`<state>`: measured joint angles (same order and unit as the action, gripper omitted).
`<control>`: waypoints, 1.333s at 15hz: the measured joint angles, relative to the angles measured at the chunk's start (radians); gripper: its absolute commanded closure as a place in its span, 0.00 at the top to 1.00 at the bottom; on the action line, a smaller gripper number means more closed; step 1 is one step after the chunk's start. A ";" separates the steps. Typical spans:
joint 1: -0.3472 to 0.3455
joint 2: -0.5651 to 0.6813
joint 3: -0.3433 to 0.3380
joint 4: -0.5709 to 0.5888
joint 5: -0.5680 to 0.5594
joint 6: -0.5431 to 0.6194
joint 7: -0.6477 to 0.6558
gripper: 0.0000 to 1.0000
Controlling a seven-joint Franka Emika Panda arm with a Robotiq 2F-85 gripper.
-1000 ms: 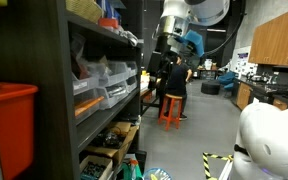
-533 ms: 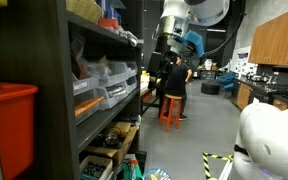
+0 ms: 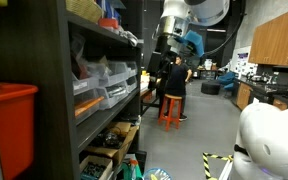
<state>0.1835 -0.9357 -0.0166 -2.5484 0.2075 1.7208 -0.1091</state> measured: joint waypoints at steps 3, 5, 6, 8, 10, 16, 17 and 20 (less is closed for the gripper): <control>-0.009 -0.009 0.010 -0.006 -0.027 0.101 -0.033 1.00; -0.016 -0.020 0.013 -0.021 -0.061 0.202 -0.065 1.00; -0.018 -0.027 0.013 -0.033 -0.080 0.255 -0.083 1.00; -0.020 -0.041 0.012 -0.068 -0.115 0.374 -0.114 1.00; -0.019 -0.056 0.013 -0.116 -0.132 0.515 -0.124 1.00; -0.019 -0.063 0.022 -0.237 -0.128 0.994 -0.051 1.00; -0.019 -0.059 0.030 -0.238 -0.129 1.062 -0.039 1.00; -0.014 -0.051 0.056 -0.237 -0.134 1.258 -0.014 1.00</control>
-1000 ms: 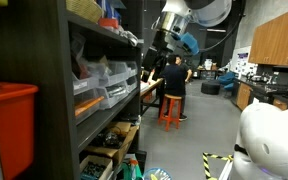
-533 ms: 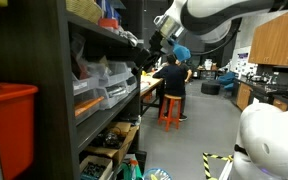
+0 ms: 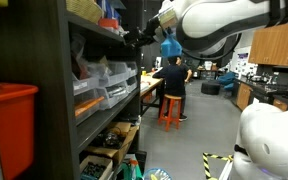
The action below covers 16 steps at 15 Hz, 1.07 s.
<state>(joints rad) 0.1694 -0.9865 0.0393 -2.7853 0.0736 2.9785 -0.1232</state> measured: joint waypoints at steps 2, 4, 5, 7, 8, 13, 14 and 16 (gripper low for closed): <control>0.021 0.008 0.009 0.000 0.000 0.134 0.023 1.00; 0.040 0.028 0.012 -0.001 0.000 0.257 0.043 1.00; 0.044 0.039 0.012 -0.001 0.000 0.282 0.047 1.00; 0.044 0.052 0.012 -0.001 0.000 0.299 0.051 1.00; 0.044 0.053 0.012 -0.001 0.000 0.300 0.051 1.00; 0.044 0.062 0.024 -0.001 -0.047 0.315 0.050 1.00; 0.041 0.070 0.040 -0.001 -0.067 0.351 0.050 1.00; 0.018 0.092 0.092 -0.001 -0.101 0.456 0.049 1.00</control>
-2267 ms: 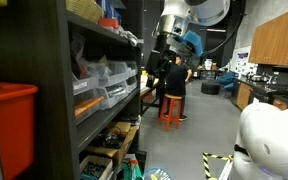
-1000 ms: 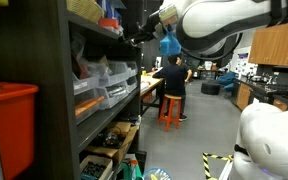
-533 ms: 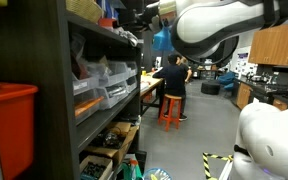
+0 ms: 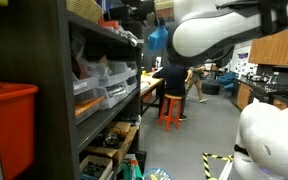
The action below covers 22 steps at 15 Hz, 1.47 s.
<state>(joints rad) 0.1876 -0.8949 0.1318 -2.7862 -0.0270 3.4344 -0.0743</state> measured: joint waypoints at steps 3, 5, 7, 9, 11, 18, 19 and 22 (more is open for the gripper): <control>-0.059 -0.019 0.100 0.015 -0.011 0.052 -0.001 1.00; -0.087 -0.085 0.152 0.027 -0.011 0.043 -0.001 1.00; -0.101 -0.170 0.190 0.026 -0.011 0.035 -0.001 1.00; -0.108 -0.247 0.216 0.023 -0.011 0.030 -0.001 1.00; -0.114 -0.308 0.235 0.021 -0.014 0.020 -0.003 1.00; -0.134 -0.353 0.253 0.012 -0.035 0.018 -0.017 1.00; -0.133 -0.354 0.254 0.013 -0.035 -0.011 -0.016 1.00; -0.146 -0.372 0.278 0.019 -0.035 -0.215 -0.017 1.00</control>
<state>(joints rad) 0.0414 -1.2669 0.4098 -2.7674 -0.0621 3.2194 -0.0911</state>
